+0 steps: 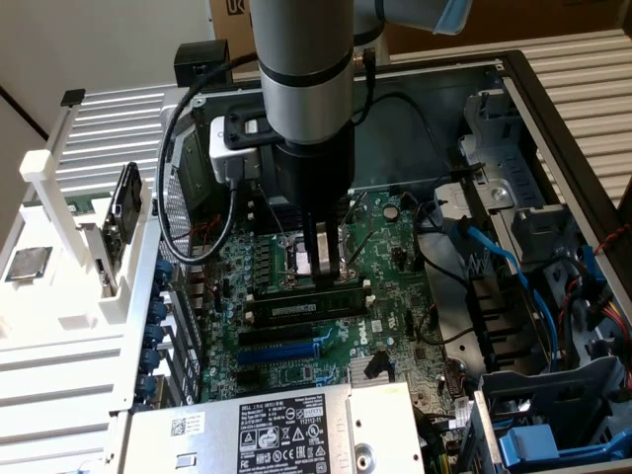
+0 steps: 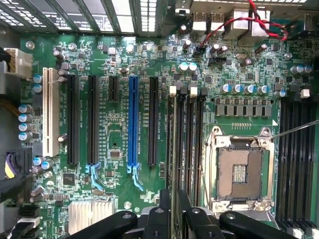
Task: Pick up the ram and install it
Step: 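Insert the ram into the slot, then press down the ram until it locks into place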
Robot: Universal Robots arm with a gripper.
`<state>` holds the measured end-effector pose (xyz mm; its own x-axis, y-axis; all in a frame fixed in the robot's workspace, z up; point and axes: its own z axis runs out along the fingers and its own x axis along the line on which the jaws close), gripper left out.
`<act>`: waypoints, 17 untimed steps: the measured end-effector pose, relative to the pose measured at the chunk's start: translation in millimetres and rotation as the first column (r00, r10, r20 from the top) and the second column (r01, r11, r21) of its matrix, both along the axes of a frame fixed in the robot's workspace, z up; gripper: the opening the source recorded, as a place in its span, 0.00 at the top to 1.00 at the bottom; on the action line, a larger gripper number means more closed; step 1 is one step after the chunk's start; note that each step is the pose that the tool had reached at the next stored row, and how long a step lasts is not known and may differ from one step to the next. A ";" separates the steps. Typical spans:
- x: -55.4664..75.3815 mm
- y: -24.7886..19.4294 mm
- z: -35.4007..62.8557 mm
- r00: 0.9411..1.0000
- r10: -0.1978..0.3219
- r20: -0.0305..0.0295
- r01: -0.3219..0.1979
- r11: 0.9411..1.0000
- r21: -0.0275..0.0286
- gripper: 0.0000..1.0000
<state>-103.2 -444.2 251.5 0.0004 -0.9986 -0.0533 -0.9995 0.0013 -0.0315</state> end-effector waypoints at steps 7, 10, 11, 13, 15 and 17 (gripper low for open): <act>-0.2 0.0 5.6 1.000 0.000 0.000 0.000 1.000 0.000 0.80; -0.2 0.0 5.6 1.000 0.000 0.000 0.000 1.000 0.000 0.80; -0.2 0.0 5.6 1.000 0.000 0.000 0.000 1.000 0.000 0.80; -0.2 0.0 5.6 1.000 0.000 0.000 0.000 1.000 0.000 0.80; -0.2 0.0 5.6 1.000 0.000 0.000 0.000 1.000 0.000 0.80; -0.2 0.0 5.6 1.000 0.000 0.000 0.000 1.000 0.000 0.80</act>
<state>-103.5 -444.2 257.2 0.0004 -0.9986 -0.0532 -0.9995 0.0013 -0.0317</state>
